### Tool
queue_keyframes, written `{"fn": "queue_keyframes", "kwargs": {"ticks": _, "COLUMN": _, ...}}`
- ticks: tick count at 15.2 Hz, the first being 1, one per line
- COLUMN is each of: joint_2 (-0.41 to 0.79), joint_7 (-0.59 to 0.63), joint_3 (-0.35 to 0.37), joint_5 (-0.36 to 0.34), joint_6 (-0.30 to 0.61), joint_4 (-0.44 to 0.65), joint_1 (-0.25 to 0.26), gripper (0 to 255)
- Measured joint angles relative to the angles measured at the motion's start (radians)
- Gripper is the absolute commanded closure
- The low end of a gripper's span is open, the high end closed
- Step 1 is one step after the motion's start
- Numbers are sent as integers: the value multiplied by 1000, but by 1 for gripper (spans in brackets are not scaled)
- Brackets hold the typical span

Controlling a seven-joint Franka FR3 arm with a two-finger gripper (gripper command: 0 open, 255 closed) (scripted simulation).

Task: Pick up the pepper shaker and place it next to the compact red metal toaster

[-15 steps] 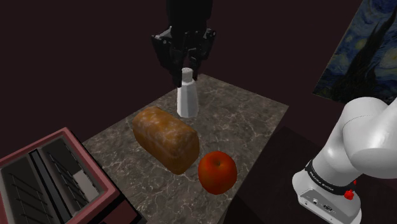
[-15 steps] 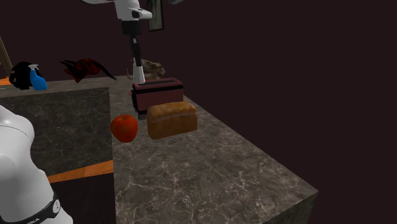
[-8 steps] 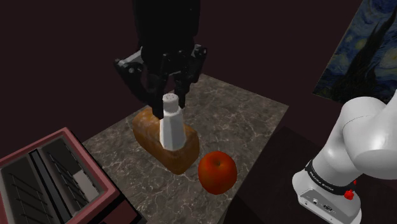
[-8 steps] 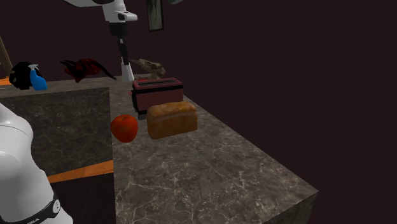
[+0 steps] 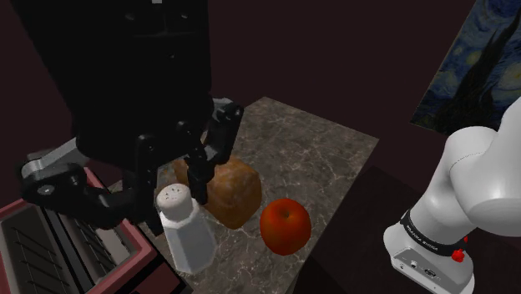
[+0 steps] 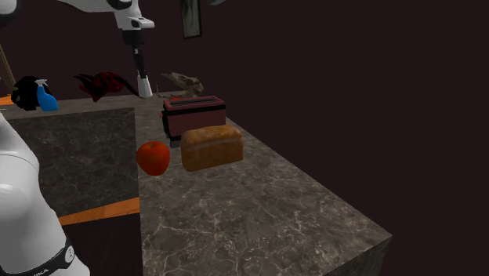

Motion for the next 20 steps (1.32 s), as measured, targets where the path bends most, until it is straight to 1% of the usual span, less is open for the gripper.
{"fn": "queue_keyframes", "kwargs": {"ticks": 2, "joint_2": 70, "joint_7": 87, "joint_3": 55, "joint_5": -53, "joint_6": -6, "joint_4": 60, "joint_1": 31, "gripper": 255}}
{"fn": "queue_keyframes", "kwargs": {"ticks": 4, "joint_2": 93, "joint_7": 115, "joint_3": 69, "joint_5": -71, "joint_6": 3, "joint_4": 68, "joint_1": 42, "gripper": 255}}
{"fn": "queue_keyframes", "kwargs": {"ticks": 20, "joint_2": 65, "joint_7": 108, "joint_3": 66, "joint_5": -50, "joint_6": 220, "joint_4": -169, "joint_1": 41, "gripper": 255}}
